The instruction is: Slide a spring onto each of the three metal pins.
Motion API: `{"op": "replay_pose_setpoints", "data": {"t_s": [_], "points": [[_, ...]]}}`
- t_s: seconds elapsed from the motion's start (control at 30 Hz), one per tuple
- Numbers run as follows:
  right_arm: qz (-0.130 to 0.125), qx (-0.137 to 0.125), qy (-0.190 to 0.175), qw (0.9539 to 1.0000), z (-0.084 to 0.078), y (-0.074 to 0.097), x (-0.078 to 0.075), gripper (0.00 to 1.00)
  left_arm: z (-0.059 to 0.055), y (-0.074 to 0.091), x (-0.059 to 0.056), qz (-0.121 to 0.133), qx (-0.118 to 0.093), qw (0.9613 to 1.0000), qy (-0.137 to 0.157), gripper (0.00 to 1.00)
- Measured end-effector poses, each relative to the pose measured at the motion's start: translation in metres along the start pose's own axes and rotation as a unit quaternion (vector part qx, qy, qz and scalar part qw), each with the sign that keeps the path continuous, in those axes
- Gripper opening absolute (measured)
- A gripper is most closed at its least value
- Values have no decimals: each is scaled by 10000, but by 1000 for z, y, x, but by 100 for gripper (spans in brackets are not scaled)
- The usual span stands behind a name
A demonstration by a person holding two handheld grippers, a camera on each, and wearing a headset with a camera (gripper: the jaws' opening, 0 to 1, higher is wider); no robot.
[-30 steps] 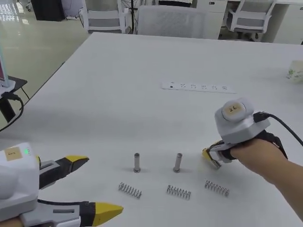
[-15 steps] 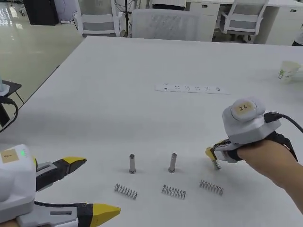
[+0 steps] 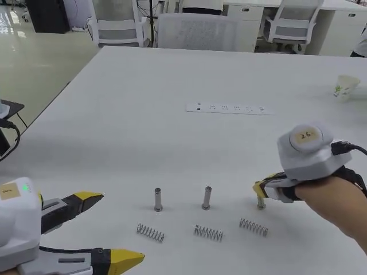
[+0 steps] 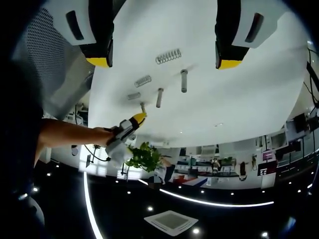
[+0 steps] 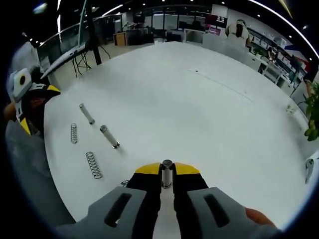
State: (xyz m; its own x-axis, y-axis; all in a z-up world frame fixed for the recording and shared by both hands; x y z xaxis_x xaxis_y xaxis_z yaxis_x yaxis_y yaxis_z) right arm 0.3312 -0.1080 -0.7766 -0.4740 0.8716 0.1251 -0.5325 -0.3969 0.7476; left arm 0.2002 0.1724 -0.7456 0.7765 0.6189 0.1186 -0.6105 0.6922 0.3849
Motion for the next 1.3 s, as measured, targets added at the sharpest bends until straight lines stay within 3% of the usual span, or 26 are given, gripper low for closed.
{"op": "replay_pose_setpoints", "data": {"t_s": [0.43,1.3], "points": [[-11,-18,-145,9999,-8,9,-3,6,2,-2,-3,-45,-10,10000,-25,81],[-38,3,53,10000,-13,13,-2,6,2,-3,-6,-50,0,10000,-58,81]]}}
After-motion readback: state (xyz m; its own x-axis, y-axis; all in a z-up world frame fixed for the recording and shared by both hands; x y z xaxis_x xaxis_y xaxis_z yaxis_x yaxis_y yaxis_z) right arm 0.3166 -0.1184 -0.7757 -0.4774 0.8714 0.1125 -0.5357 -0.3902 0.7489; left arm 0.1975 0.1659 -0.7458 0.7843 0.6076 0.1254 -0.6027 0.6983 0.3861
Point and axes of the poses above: the centre of the closed fingertips' face, and the gripper's own axes: y roughly backward along the fingers, x roughly to its left, z roughly out of its top, the point moved 5 cm from there along y, roughly backward along the fingers, and after that the axes turned 14 degrees about -y, right-handed, at the moved point
